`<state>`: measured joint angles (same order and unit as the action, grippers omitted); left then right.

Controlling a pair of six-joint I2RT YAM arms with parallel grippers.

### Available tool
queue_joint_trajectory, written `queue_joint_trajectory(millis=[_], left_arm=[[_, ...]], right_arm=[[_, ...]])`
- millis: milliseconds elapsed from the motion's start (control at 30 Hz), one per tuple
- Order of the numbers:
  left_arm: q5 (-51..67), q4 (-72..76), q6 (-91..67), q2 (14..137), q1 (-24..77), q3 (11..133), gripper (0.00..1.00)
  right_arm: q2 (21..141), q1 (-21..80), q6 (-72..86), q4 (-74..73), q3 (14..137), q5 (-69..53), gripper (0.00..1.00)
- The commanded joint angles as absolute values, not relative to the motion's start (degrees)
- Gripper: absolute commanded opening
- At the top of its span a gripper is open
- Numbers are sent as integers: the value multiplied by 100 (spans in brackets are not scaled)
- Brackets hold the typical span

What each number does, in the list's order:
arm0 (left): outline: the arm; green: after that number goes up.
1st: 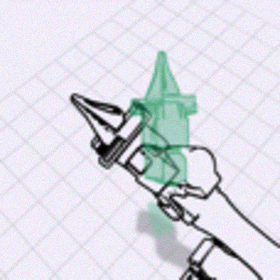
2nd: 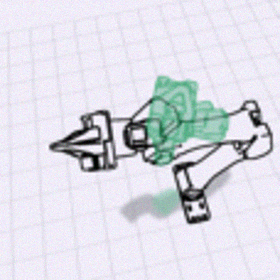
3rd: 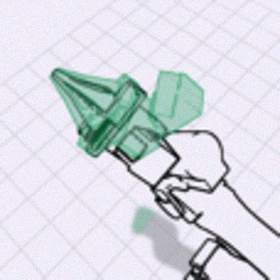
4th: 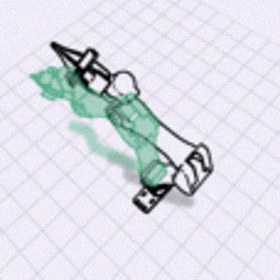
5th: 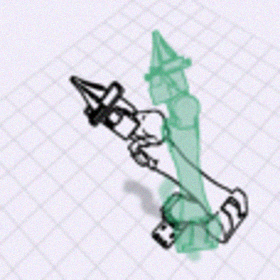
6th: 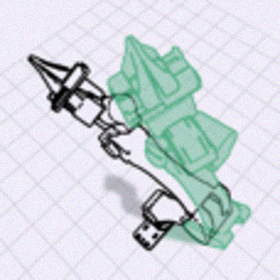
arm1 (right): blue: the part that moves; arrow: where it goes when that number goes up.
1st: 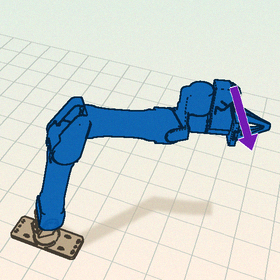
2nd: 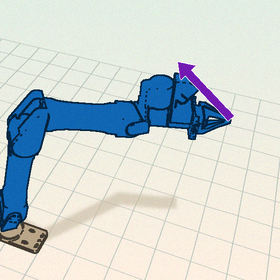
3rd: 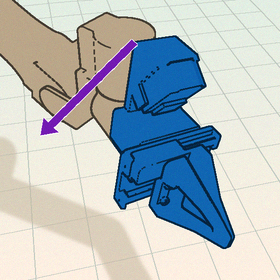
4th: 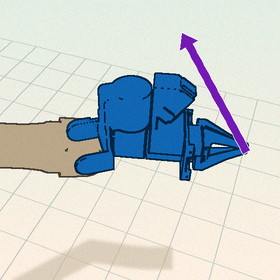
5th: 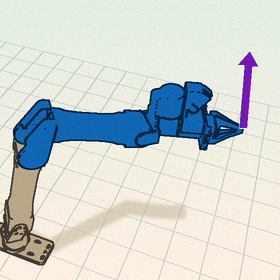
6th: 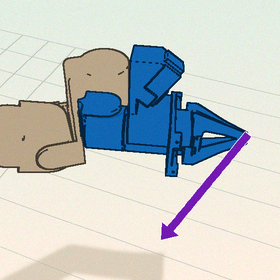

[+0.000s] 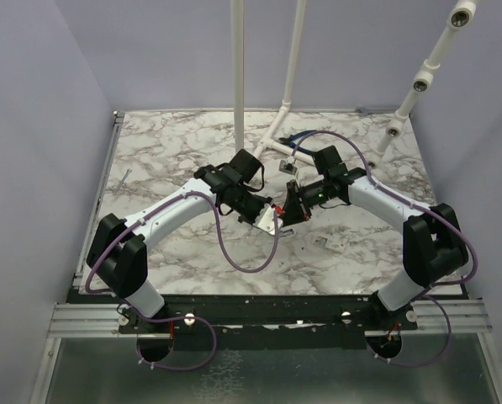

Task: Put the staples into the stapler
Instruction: Pick up the staple from the center of the board.

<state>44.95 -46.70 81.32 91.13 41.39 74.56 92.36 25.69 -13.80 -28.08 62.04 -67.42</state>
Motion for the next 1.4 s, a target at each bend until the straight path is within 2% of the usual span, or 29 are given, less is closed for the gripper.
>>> queue_joint_trajectory(millis=[0, 367, 833, 1367], left_arm=[[4395, -4520, 7852, 9190, 4221, 7592, 25], [4165, -4290, 7412, 9193, 4263, 7603, 24], [4045, -4271, 7304, 9237, 4322, 7611, 18], [3990, -4245, 7277, 9221, 4325, 7480, 3]], right_arm=[[9349, 2534, -1141, -2490, 6175, -6855, 4], [9455, 2479, -801, -2261, 6082, -6767, 4], [9689, 2396, -682, -2237, 6146, -6863, 4], [9759, 2243, -571, -2184, 6186, -7030, 7]])
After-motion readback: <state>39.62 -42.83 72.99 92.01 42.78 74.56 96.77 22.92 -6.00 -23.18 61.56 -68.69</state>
